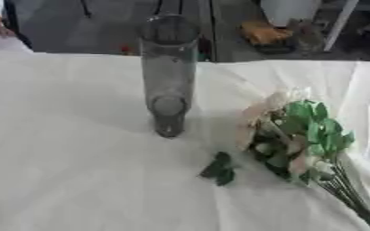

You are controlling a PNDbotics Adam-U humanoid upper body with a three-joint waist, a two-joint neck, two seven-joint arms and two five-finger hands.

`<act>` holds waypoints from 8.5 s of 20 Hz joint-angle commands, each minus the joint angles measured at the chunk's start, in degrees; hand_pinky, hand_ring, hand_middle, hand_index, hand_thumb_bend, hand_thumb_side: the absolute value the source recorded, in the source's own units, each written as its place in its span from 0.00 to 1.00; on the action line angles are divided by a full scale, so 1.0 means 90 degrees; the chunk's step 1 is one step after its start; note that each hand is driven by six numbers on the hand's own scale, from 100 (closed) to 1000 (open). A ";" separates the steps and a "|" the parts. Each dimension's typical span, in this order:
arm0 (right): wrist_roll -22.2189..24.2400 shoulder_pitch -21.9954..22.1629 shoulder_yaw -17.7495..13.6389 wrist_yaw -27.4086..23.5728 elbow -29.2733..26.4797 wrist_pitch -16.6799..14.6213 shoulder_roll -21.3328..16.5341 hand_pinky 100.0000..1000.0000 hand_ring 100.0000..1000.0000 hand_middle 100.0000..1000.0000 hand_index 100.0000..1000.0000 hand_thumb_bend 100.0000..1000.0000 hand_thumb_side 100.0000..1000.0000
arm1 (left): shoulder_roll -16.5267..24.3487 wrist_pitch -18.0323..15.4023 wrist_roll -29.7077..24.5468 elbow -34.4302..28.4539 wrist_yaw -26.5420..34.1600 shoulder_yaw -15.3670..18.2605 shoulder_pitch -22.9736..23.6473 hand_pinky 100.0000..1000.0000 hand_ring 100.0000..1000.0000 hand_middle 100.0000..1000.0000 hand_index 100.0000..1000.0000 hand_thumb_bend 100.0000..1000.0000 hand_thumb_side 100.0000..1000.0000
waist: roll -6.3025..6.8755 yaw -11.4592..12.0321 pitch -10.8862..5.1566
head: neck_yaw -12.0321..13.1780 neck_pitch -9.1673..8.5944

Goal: Arrange flowers into the vase.

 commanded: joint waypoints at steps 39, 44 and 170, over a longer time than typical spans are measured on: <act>0.3889 -0.0232 0.2804 -0.1158 0.0509 0.3916 -0.2395 0.70 0.87 0.81 0.99 0.78 0.71 | -0.0017 0.0142 -0.0212 -0.0081 0.0206 -0.0128 -0.0039 0.75 0.87 0.87 0.94 0.08 1.00 | -0.0059 -0.0301 -0.0509 | -0.0116 0.0210; 0.4790 -0.0071 0.2645 -0.1147 0.0091 0.4690 -0.2317 0.74 0.91 0.84 1.00 0.78 0.68 | -0.0019 0.0144 -0.0209 -0.0081 0.0203 -0.0124 -0.0043 0.76 0.87 0.87 0.93 0.08 1.00 | -0.0061 -0.0324 -0.0510 | -0.0072 0.0154; 0.2924 0.0547 0.2396 -0.2551 0.0270 0.4403 -0.1358 0.00 0.00 0.00 0.00 0.00 1.00 | -0.0129 0.0238 -0.0226 -0.0081 0.0114 -0.0112 -0.0094 0.76 0.85 0.84 0.93 0.03 1.00 | -0.0031 -0.0185 -0.0146 | -0.0314 -0.0213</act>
